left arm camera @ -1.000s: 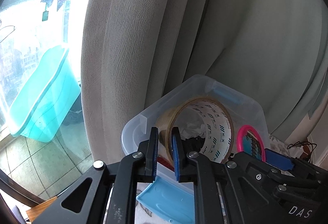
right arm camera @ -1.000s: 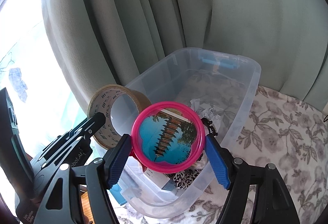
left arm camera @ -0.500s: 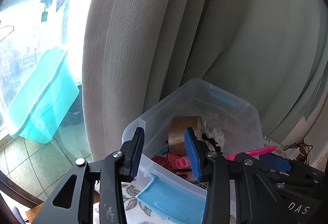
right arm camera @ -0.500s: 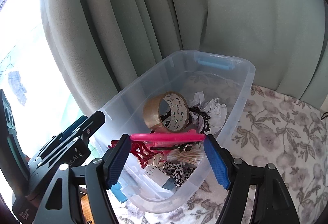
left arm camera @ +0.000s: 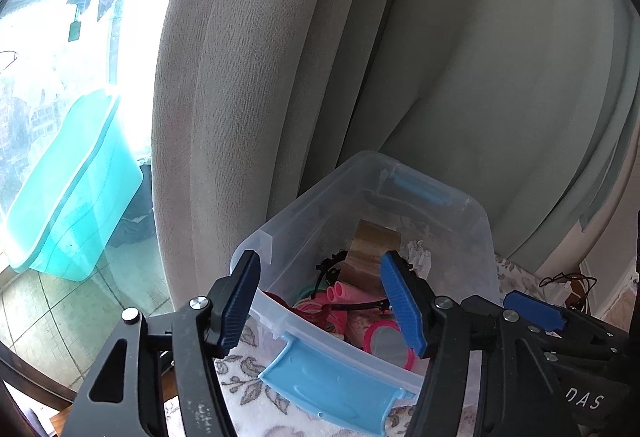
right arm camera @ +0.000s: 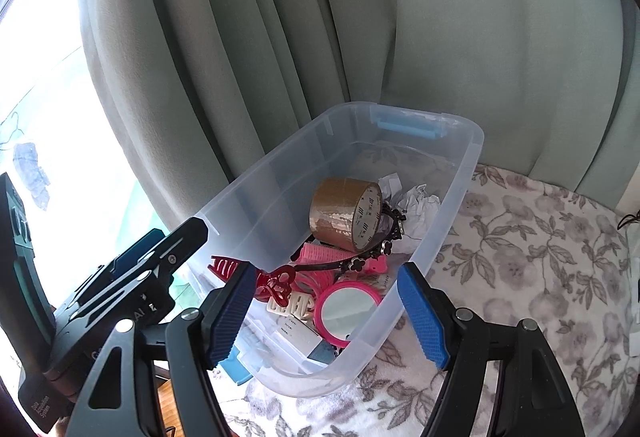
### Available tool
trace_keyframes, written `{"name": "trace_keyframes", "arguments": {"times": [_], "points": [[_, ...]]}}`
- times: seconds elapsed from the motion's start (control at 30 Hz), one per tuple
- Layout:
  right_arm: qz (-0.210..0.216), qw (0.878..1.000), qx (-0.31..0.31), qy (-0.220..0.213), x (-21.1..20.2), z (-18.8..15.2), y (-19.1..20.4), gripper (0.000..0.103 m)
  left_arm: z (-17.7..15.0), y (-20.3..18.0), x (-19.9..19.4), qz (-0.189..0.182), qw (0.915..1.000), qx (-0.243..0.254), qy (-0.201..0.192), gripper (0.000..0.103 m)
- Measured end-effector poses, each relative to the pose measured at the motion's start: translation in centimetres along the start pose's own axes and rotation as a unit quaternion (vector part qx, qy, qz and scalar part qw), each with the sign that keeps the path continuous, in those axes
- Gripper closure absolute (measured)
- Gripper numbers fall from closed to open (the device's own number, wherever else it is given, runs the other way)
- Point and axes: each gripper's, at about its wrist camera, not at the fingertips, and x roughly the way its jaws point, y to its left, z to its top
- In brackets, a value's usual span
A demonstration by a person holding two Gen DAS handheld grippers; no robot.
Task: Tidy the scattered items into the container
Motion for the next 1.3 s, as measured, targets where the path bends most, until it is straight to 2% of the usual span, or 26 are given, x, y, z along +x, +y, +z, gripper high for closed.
{"name": "trace_keyframes", "arguments": {"times": [0.1,0.17,0.3,0.47,0.73,0.8,0.9,1.3], "points": [[-0.002,1.000,0.001,-0.001,-0.5,-0.1,0.1,0.026,0.1,0.1,-0.2,-0.010,0.9999,0.007,0.005,0.034],[-0.004,1.000,0.001,-0.002,-0.9,-0.2,0.2,0.026,0.1,0.2,-0.2,-0.013,0.9998,0.009,0.009,0.029],[-0.007,1.000,0.000,-0.003,-1.4,-0.3,0.3,0.025,0.3,0.3,0.2,-0.015,0.9997,0.011,0.015,0.026],[-0.009,1.000,-0.002,-0.004,-1.6,-0.4,0.2,0.021,0.3,0.4,0.5,-0.004,0.9994,0.020,0.028,0.019],[-0.010,1.000,-0.004,0.001,-1.4,-0.6,0.2,0.017,0.0,0.5,1.1,-0.008,0.9990,0.015,0.042,0.018],[-0.011,1.000,-0.005,0.001,-1.4,-0.7,0.1,0.008,0.0,0.6,1.3,-0.006,0.9990,0.013,0.044,0.015],[-0.017,1.000,-0.004,-0.002,-1.4,-0.7,0.0,0.000,-0.1,0.9,1.4,-0.008,0.9989,0.011,0.044,0.012],[-0.024,1.000,0.005,0.000,-1.3,-0.7,0.1,0.000,-0.1,0.9,1.7,-0.027,0.9979,0.002,0.058,0.012]]}}
